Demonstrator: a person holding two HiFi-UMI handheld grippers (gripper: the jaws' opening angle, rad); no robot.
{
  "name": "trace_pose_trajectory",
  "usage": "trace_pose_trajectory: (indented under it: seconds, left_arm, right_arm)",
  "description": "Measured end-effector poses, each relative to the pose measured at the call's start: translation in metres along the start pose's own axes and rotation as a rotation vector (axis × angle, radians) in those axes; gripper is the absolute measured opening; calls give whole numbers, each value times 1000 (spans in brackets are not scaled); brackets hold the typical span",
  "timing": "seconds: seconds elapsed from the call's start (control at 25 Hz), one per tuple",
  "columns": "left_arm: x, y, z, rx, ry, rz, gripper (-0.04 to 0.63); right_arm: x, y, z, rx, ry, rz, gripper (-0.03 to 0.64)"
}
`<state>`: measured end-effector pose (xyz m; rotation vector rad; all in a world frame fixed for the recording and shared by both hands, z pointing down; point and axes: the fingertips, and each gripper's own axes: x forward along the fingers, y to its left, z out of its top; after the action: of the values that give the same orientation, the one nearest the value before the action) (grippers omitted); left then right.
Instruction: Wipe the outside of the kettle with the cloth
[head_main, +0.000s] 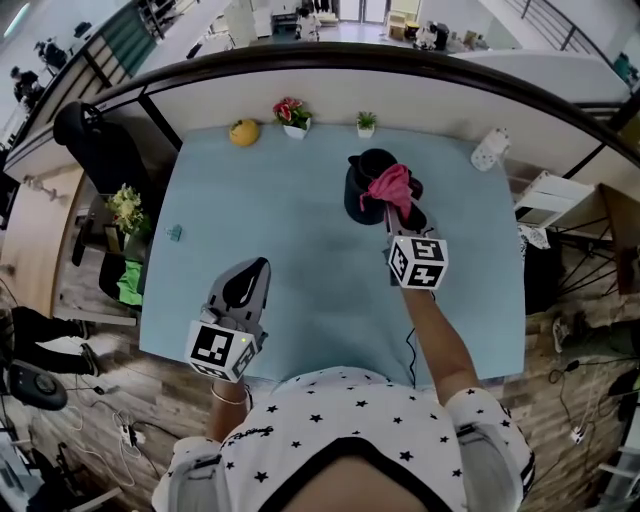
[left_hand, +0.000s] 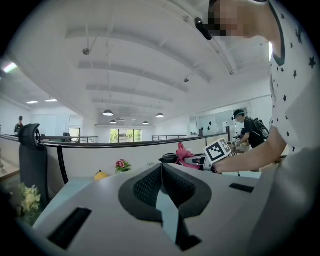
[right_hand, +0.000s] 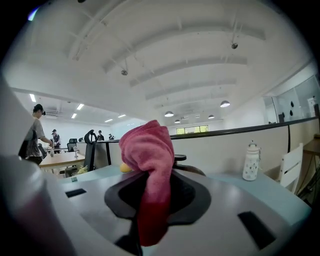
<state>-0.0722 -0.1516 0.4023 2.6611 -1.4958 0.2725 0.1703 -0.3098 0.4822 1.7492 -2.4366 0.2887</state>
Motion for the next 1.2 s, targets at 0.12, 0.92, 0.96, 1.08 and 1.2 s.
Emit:
trace_pose_trajectory:
  seconds: [0.12, 0.92, 0.96, 1.08, 1.2]
  left_arm:
    - [-5, 8, -1, -6, -1, 23, 29]
    - [12, 15, -14, -28, 41, 22, 29]
    - [12, 15, -15, -29, 45, 24, 29]
    - [16, 17, -18, -31, 54, 27, 29]
    - [20, 19, -20, -34, 58, 29, 29]
  right_arm:
    - [14, 4, -11, -13, 44, -6, 94]
    - [31, -2, -121, 33, 320, -3, 95]
    - [32, -3, -127, 37, 337, -3, 95]
    - [35, -5, -144, 47, 388, -4, 95]
    - [39, -7, -157, 42, 427, -3, 95]
